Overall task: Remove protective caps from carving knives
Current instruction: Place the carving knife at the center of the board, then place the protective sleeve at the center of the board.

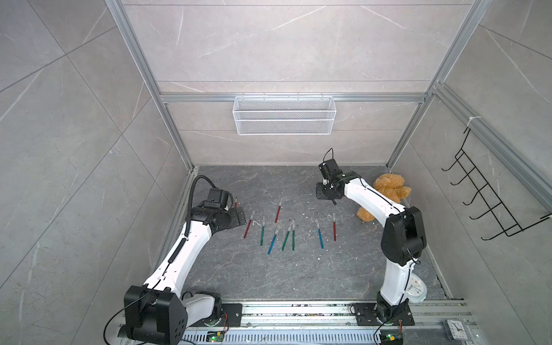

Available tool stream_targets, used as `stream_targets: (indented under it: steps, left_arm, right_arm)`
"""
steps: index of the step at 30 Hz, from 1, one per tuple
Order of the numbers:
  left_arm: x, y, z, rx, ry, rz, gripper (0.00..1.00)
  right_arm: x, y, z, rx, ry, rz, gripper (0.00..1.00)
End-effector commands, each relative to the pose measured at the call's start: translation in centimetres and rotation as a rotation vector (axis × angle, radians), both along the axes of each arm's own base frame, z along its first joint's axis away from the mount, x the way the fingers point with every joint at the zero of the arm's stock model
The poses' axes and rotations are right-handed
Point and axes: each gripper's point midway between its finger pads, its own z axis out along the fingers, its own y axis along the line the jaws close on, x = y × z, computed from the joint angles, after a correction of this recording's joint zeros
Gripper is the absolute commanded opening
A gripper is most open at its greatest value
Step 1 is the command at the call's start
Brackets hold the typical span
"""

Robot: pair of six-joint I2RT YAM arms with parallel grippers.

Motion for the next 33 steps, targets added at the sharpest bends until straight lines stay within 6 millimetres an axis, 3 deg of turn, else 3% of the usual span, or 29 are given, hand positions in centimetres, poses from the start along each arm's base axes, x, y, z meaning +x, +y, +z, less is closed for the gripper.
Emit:
stream_targets:
  steps: [1, 6, 15, 33]
  left_arm:
    - [0.4, -1.6, 1.0, -0.047, -0.026, -0.041, 1.0]
    - [0.0, -2.1, -0.1, -0.031, 0.054, -0.064, 1.0]
    - [-0.1, -2.5, -0.3, -0.032, 0.06, -0.077, 1.0]
    - [-0.3, -3.2, -0.7, -0.024, 0.081, -0.103, 1.0]
  right_arm:
    - [0.1, -0.5, -2.2, -0.044, 0.117, 0.013, 0.0]
    - [1.4, -1.7, -3.9, -0.049, 0.184, -0.007, 0.0]
    - [2.2, -2.8, -7.3, -0.129, 0.293, -0.011, 0.0]
    - [3.5, -2.4, -11.6, -0.136, 0.39, -0.021, 0.0]
